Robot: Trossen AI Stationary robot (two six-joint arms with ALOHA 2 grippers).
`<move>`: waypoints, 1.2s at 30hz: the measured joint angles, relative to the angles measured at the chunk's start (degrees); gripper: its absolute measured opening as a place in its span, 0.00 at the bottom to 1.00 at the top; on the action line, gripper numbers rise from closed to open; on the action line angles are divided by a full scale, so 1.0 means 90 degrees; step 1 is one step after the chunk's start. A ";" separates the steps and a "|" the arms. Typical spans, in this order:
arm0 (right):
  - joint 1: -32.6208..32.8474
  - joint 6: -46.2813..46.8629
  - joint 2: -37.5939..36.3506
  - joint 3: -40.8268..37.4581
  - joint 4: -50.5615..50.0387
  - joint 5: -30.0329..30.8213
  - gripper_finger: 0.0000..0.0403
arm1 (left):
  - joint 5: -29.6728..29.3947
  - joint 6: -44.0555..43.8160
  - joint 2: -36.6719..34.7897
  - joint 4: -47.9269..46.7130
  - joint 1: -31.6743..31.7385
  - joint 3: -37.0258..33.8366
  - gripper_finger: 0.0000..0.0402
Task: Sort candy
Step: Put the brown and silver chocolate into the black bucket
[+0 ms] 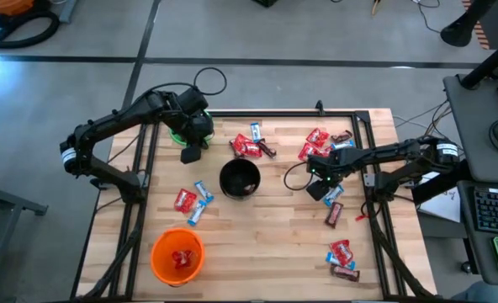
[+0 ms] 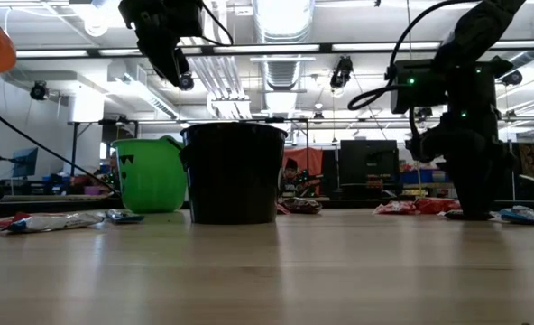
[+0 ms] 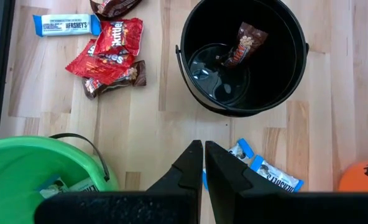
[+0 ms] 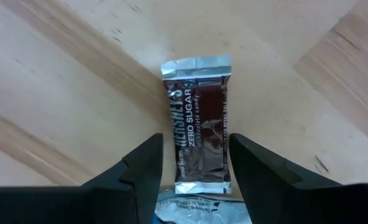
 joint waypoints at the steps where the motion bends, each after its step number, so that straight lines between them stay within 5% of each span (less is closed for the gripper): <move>1: 0.0000 0.0007 0.0000 -0.0017 0.0007 0.0001 0.45 | -0.0001 0.0000 0.0000 0.0002 0.0000 0.0000 0.00; 18: 0.0000 0.0231 0.0274 -0.0105 0.0200 -0.0020 0.42 | -0.0002 0.0000 0.0002 0.0009 -0.0002 -0.0001 0.00; 28: 0.0000 0.0431 0.0277 -0.0108 0.0348 -0.0083 0.07 | -0.0002 0.0002 0.0002 0.0009 0.0000 0.0000 0.00; 36: 0.0005 0.0567 0.0258 -0.0104 0.0338 -0.0079 0.03 | -0.0005 0.0029 0.0002 0.0009 0.0000 -0.0001 0.00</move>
